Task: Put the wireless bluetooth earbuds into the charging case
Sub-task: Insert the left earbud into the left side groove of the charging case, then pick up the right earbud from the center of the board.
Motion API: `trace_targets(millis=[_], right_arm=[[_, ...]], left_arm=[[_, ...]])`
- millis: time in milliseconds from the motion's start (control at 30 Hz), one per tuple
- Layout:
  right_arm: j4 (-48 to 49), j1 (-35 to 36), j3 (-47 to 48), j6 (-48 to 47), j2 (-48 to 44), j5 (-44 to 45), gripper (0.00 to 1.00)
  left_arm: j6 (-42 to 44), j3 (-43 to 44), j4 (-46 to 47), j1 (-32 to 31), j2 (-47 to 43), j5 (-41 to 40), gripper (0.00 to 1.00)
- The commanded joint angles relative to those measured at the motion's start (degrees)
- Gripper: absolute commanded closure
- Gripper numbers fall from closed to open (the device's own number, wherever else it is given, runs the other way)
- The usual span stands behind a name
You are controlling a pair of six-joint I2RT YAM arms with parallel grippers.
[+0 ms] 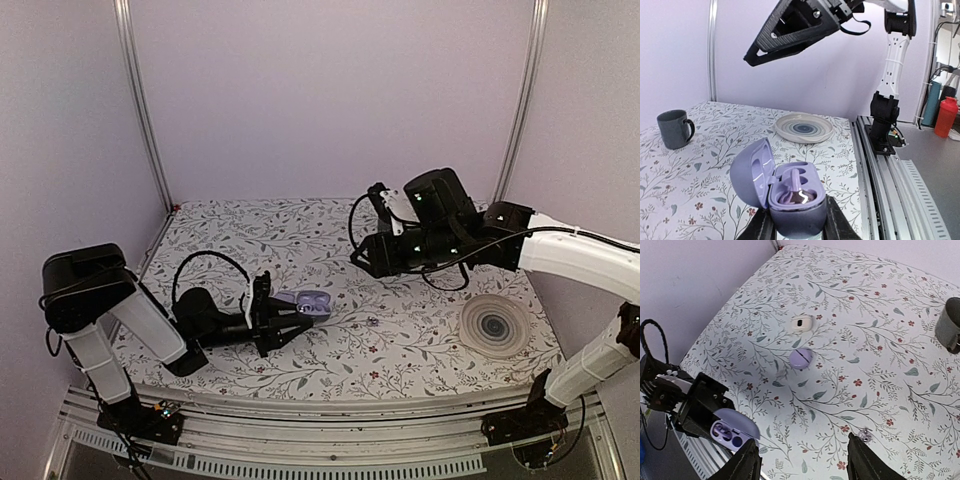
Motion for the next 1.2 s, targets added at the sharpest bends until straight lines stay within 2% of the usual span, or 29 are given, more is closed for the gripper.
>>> trace_targets(millis=[0,200,400,567,967,1100,1167], right_arm=[[-2.5,-4.9,-7.2,3.9,1.1,-4.1,0.42],[-0.8,-6.2,-11.6,5.5,12.6,-7.6,0.58],[2.5,-6.6,-11.6,8.2,19.2,-5.1,0.65],[4.4,-7.3,-10.8,10.5,22.9,-6.4,0.64],[6.1,-8.0,-9.6,14.0,25.3,-0.6,0.64],[5.1,-8.3,-8.8,14.5,26.6,0.5,0.65],[5.1,-8.2,-8.4,13.9,27.2,0.6,0.70]], left_arm=[[0.3,-1.7,8.1,0.9,1.8,-4.8,1.00],[-0.9,-3.3,9.8,1.0,2.6,-6.6,1.00],[-1.0,-4.0,9.2,0.9,1.9,-6.8,1.00],[-0.5,-3.7,8.6,1.0,3.5,-7.6,1.00],[-0.7,-2.0,6.8,0.9,5.4,-7.8,1.00],[-0.4,-1.8,5.4,0.9,5.3,-8.0,1.00],[-0.4,-1.8,5.2,0.9,5.2,-8.0,1.00]])
